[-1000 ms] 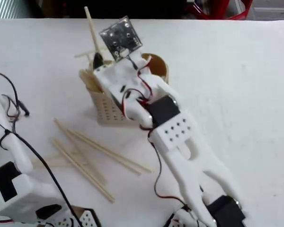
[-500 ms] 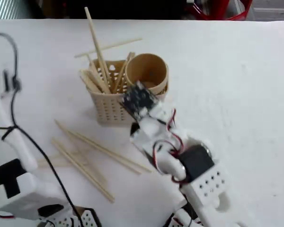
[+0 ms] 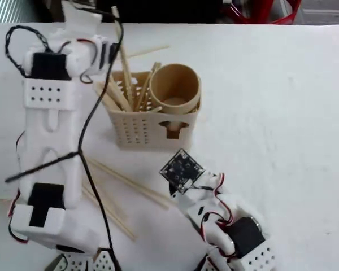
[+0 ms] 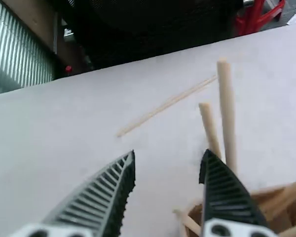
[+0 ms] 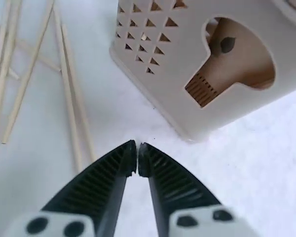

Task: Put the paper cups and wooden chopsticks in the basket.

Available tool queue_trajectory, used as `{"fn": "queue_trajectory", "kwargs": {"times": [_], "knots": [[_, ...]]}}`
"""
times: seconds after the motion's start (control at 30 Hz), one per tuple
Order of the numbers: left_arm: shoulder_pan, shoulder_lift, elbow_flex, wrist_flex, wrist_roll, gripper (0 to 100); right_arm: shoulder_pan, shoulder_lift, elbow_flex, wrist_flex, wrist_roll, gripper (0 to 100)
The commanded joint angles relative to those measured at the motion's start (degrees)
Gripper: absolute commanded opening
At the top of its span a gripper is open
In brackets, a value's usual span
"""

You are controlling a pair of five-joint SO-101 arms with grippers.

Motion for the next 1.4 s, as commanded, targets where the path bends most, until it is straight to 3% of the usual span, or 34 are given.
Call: {"fn": "queue_trajectory", "kwargs": {"times": [0.0, 0.13, 0.23, 0.3, 0.43, 0.53, 0.63, 0.8, 0.97, 1.1, 1.17, 1.37], "knots": [[3.6, -0.7, -11.3, 7.6, 0.5, 22, 0.4, 1.2, -0.2, -1.9, 0.5, 1.9], [8.9, -1.0, -19.3, 19.8, 0.1, 22, 0.6, 4.4, -0.1, -3.6, 0.5, 1.9], [9.5, -1.6, -25.8, 25.5, -4.1, 22, 0.4, 6.7, -0.1, -4.5, 0.5, 1.9], [4.3, -0.7, -26.8, 22.5, -3.7, 22, 0.6, 8.2, -0.1, -5.8, 0.4, 1.9], [-9.5, 4.4, -26.7, 14.6, 4.0, 22, 0.3, 11.0, -0.1, -6.3, 0.3, 1.9], [-14.1, 11.8, -26.7, 9.2, 8.4, 22, 0.3, 12.6, -0.1, -7.7, 0.4, 1.9], [-13.8, 19.4, -27.3, 4.7, 8.5, 22, 0.3, 14.2, -0.1, -8.3, 0.2, 1.9], [-6.4, 23.9, -27.3, 1.8, 8.3, 22, 0.4, 15.8, 0.1, -9.8, 0.4, 1.9], [4.0, 16.7, -32.4, 12.2, 8.2, 22, 0.4, 16.0, 2.4, -13.0, 0.5, 1.9], [9.2, 10.2, -39.2, 22.3, 3.1, 22, 0.6, 16.0, 2.4, -13.0, 0.5, 1.9], [8.4, 9.3, -39.3, 23.8, 0.7, 22, 0.6, 16.0, 2.4, -12.9, 0.5, 1.9], [-5.2, 10.5, -39.6, 24.2, -0.2, 22, 0.7, 16.0, 2.4, -12.9, 0.5, 1.9]]}}
